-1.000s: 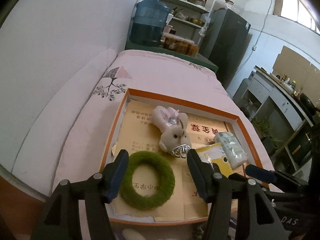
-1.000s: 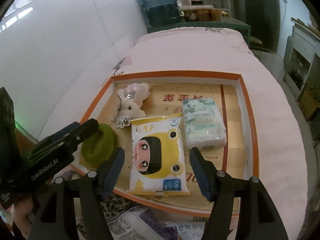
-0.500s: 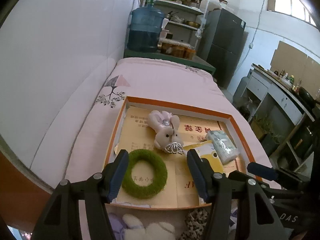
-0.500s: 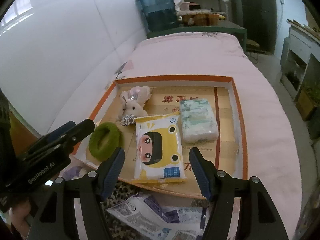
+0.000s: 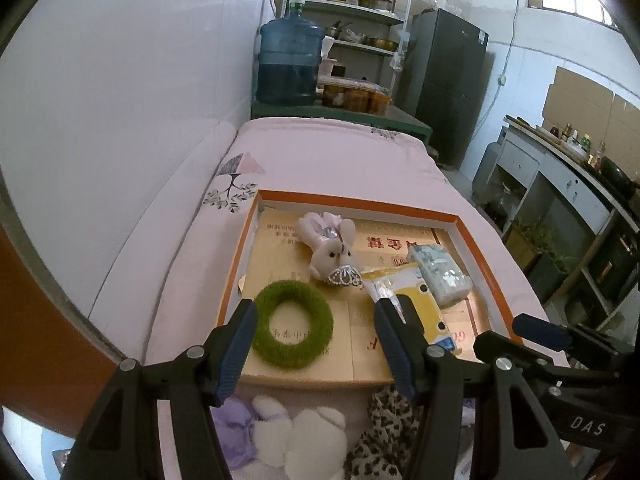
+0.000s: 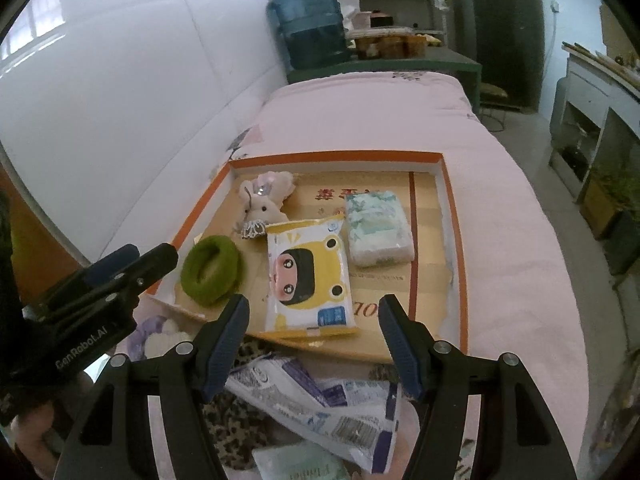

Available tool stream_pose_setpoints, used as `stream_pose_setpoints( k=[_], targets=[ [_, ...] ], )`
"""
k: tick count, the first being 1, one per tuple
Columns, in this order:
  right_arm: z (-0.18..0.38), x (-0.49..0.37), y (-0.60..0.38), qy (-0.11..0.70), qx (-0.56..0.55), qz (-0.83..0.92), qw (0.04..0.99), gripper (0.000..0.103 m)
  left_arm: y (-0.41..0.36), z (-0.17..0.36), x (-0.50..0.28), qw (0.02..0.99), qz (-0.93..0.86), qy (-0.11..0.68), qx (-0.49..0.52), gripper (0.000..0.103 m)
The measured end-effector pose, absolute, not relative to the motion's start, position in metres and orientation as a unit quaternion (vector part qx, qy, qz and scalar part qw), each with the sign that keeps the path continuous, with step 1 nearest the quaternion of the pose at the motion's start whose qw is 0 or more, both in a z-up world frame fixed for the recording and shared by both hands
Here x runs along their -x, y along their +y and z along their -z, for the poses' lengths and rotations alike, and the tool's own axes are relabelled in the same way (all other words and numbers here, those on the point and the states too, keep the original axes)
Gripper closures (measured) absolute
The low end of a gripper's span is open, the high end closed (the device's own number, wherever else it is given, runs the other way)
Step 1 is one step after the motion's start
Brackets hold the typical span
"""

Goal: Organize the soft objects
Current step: 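Withdraw both open tools from the box back toward the pile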

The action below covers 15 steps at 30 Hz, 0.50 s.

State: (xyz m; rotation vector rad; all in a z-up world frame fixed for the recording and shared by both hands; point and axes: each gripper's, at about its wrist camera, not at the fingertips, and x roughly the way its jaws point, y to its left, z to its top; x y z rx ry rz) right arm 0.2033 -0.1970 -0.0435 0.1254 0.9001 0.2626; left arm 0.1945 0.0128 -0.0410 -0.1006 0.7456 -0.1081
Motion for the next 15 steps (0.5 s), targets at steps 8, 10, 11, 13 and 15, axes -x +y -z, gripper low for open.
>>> stream_pose_setpoints(
  k=[8,10,11,13,15],
  targets=[
    [0.039,-0.186,-0.201,0.432,-0.06,-0.12,0.892,0.034,0.01,0.038,-0.178,0.927,0.061,0.368,0.038,0.043],
    [0.039,-0.182,-0.202,0.431,-0.06,-0.119,0.892,0.034,0.008,0.037,-0.173,0.927,0.062,0.367,0.037,0.043],
    [0.038,-0.18,-0.202,0.431,-0.061,-0.118,0.892,0.034,0.007,0.036,-0.17,0.928,0.062,0.367,0.036,0.043],
    [0.038,-0.175,-0.203,0.431,-0.061,-0.117,0.893,0.034,0.006,0.035,-0.167,0.928,0.062,0.366,0.034,0.043],
    [0.037,-0.171,-0.203,0.431,-0.061,-0.116,0.893,0.034,0.006,0.034,-0.162,0.928,0.063,0.365,0.033,0.043]
  ],
)
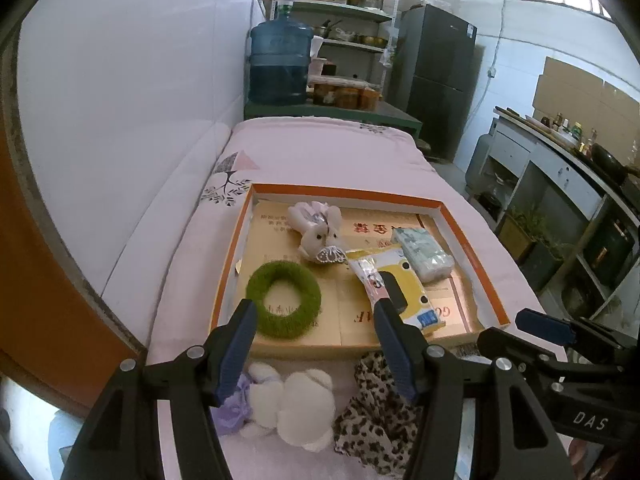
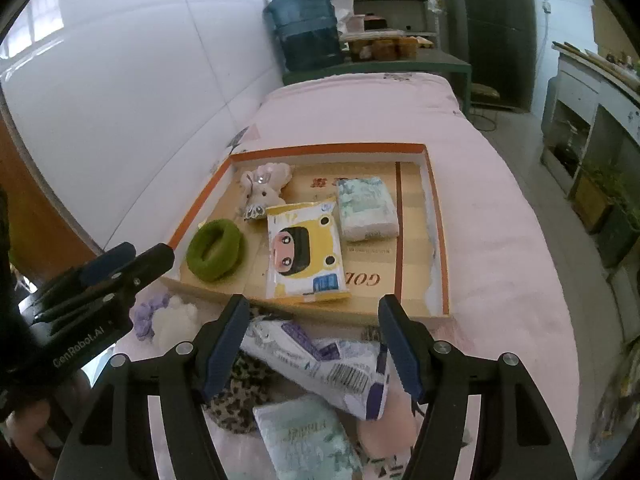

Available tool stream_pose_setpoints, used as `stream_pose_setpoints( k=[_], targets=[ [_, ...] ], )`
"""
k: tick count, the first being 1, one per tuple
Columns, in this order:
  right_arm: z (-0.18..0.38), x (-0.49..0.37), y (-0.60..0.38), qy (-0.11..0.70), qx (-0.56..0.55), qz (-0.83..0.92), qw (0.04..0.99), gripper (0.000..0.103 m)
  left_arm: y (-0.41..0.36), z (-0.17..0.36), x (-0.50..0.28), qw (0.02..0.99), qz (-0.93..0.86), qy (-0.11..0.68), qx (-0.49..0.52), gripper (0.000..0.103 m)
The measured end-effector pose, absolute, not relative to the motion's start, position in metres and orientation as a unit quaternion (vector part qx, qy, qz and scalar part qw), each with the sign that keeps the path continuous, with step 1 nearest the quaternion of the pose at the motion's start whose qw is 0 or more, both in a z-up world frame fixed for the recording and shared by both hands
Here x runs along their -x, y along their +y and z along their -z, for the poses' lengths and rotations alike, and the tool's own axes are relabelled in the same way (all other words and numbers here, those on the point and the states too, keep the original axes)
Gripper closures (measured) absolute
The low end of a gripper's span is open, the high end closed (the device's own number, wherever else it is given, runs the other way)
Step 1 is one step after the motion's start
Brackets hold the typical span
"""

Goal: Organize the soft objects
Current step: 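Withdraw both open tools from the box back toward the pile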

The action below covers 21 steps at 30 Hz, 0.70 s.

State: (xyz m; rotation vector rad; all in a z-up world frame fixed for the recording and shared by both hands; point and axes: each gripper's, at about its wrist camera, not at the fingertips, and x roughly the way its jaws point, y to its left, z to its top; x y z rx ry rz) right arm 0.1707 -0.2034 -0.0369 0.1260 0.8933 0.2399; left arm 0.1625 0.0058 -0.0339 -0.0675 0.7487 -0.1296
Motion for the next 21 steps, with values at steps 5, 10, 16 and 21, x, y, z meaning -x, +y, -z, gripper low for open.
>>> stream_pose_setpoints(
  k=[5,10,16,21],
  targets=[
    [0.034,-0.159,-0.204,0.428,-0.059,-0.114,0.895,0.034,0.005,0.03,-0.152,0.93,0.065,0.361,0.032,0.043],
    [0.032,-0.148,-0.204,0.426,-0.057,-0.111,0.896,0.034,0.005,0.026,-0.142,0.931,0.068,0.357,0.031,0.043],
    [0.029,-0.134,-0.206,0.424,-0.053,-0.107,0.898,0.034,0.008,0.021,-0.127,0.933,0.072,0.351,0.033,0.043],
    [0.028,-0.121,-0.211,0.423,-0.053,-0.102,0.899,0.034,0.008,0.018,-0.117,0.934,0.075,0.348,0.037,0.043]
  ],
)
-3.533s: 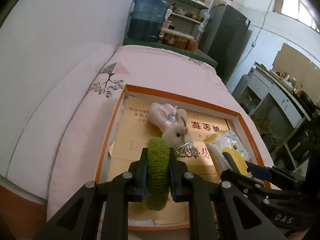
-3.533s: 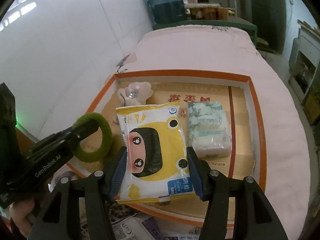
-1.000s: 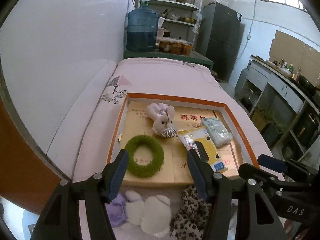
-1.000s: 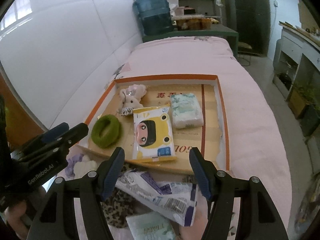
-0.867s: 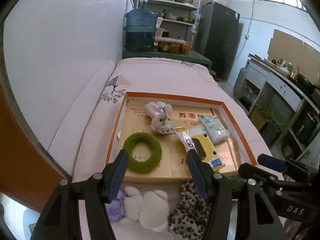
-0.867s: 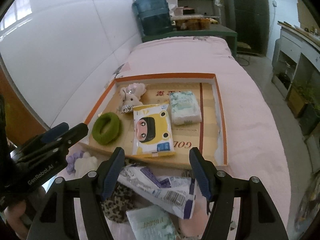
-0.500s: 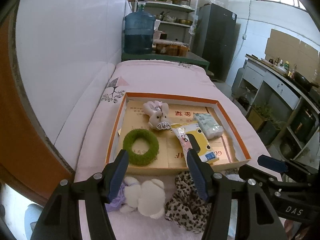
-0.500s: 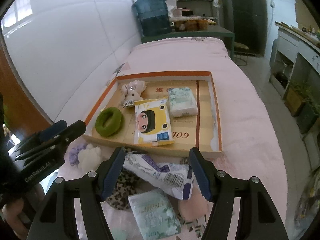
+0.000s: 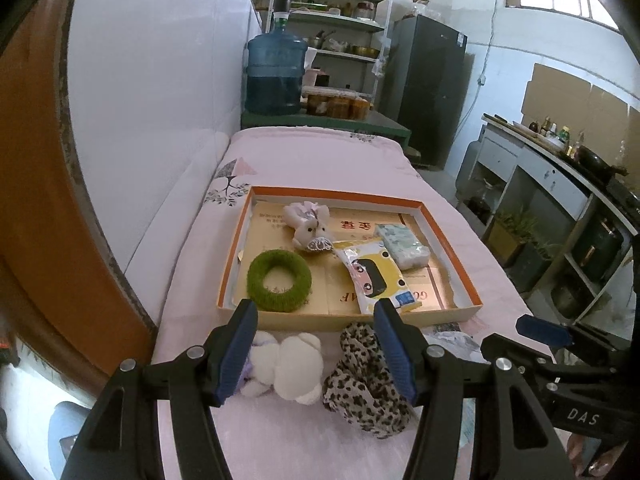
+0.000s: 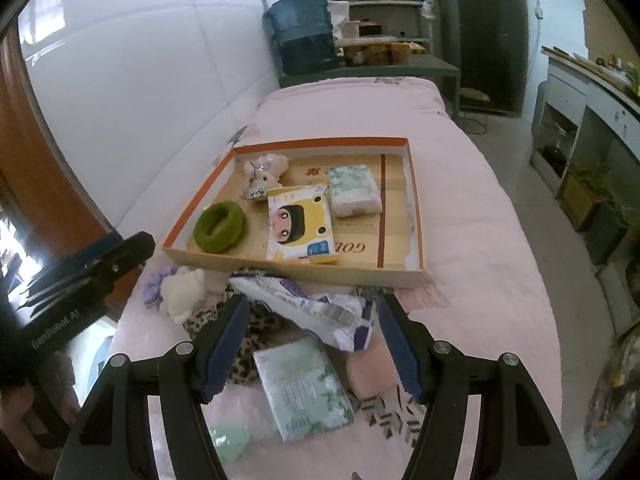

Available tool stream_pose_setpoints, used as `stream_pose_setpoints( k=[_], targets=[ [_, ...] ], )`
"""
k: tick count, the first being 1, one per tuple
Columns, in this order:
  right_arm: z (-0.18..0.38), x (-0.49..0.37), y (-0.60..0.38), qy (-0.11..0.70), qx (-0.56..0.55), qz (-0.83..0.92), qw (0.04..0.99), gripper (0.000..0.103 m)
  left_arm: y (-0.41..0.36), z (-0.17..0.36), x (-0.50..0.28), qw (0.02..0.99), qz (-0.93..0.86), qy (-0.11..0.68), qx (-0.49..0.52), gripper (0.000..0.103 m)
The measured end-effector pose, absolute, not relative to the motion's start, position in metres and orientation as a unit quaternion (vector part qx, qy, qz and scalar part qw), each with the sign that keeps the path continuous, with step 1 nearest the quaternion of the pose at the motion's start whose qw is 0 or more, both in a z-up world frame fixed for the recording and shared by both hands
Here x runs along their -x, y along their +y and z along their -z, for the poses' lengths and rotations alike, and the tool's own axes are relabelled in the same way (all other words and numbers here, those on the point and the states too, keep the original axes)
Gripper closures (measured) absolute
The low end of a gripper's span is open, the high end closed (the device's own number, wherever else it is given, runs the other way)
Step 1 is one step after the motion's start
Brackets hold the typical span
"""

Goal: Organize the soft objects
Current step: 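Withdraw both open tools from the box back toward the pile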

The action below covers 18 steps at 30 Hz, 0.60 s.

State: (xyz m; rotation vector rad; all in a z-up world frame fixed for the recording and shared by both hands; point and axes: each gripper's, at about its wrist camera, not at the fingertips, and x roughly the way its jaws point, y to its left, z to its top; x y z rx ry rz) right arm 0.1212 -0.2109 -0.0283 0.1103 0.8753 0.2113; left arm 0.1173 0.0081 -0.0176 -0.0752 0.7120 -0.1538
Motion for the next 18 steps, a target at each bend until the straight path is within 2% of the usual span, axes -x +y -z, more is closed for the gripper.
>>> stream_pose_setpoints(
  k=[18],
  targets=[
    [0.056,-0.079,-0.219,0.446,-0.055,-0.126,0.884,0.034,0.002,0.022,-0.072,0.932,0.113,0.343,0.037,0.043]
  ],
)
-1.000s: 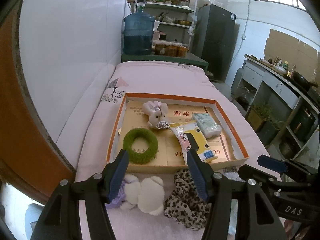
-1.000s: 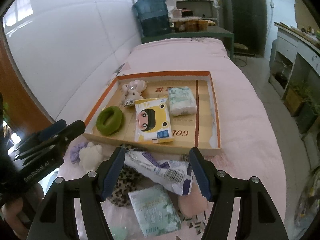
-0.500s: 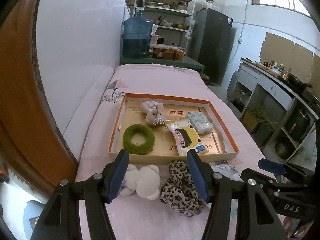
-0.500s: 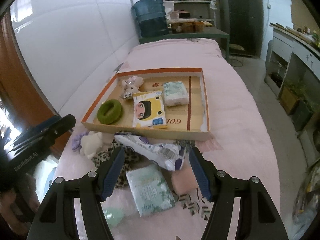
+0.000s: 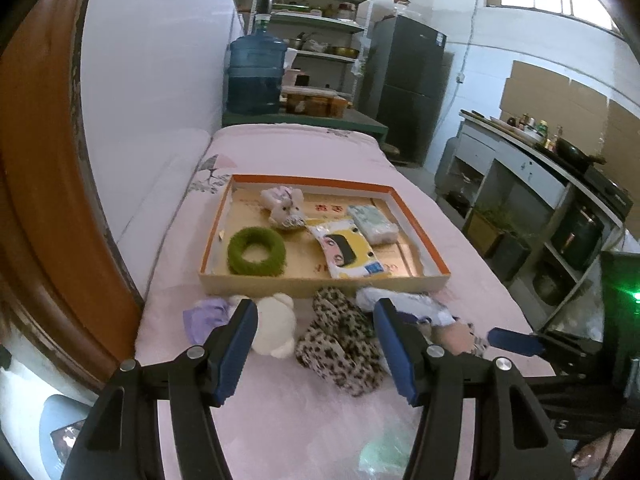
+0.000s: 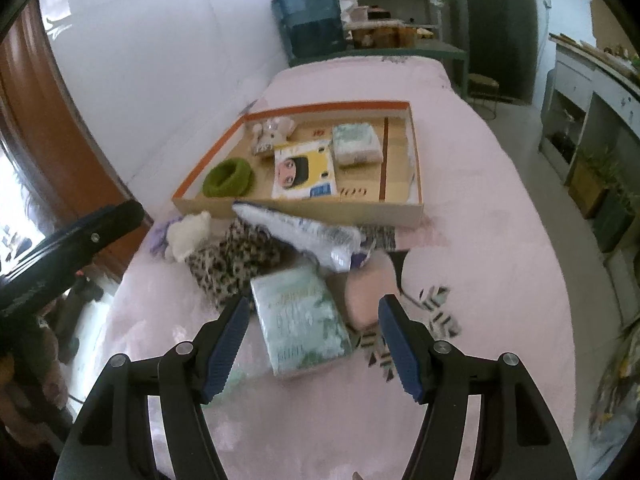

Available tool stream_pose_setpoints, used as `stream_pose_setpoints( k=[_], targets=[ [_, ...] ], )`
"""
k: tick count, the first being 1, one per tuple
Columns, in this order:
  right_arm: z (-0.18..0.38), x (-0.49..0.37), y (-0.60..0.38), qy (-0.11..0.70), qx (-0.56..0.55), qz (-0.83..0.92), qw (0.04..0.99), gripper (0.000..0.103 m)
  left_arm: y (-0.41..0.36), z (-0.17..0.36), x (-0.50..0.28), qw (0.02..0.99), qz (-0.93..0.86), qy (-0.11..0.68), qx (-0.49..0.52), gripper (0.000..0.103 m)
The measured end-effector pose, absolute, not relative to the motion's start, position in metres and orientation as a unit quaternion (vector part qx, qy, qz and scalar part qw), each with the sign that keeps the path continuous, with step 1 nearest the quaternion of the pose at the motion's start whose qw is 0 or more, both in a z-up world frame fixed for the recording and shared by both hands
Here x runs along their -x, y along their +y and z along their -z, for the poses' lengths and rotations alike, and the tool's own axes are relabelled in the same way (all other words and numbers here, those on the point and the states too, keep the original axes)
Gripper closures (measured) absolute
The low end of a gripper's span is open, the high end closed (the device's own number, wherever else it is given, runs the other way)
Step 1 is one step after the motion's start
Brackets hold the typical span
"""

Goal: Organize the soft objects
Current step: 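Withdraw both open tools from the box back toward the pile, then grasp the mint item in clear bag with the left tool while the right tool grasps the green-white tissue pack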

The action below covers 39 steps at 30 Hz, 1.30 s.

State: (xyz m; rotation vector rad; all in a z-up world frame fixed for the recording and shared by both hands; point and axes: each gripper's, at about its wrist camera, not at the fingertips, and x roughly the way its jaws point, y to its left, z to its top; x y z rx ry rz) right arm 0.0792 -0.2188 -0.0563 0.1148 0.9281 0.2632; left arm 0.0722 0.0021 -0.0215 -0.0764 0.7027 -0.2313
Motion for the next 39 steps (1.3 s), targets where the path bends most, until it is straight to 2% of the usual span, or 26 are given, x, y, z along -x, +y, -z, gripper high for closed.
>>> stream_pose_setpoints(
  k=[12,24,26,30,39],
  targets=[
    [0.082,-0.074,-0.215,0.47,-0.048,-0.14,0.87,0.034,-0.016,0.041,-0.033,0.918,0.177,0.353,0.025,0.043],
    [0.094,-0.074,-0.229,0.483,-0.065,-0.133,0.863,0.034,-0.029,0.088,-0.011,0.893,0.226,0.389,0.007,0.043],
    [0.094,-0.074,-0.229,0.483,-0.064,-0.134,0.863,0.034,-0.031,0.094,-0.013,0.891,0.229,0.392,0.005,0.045],
    [0.094,-0.074,-0.225,0.483,-0.059,-0.139,0.863,0.034,-0.033,0.102,-0.016,0.884,0.24,0.401,0.008,0.057],
    [0.09,-0.077,-0.208,0.48,-0.049,-0.171,0.859,0.034,-0.02,0.101,-0.013,0.889,0.241,0.386,0.038,0.062]
  ],
)
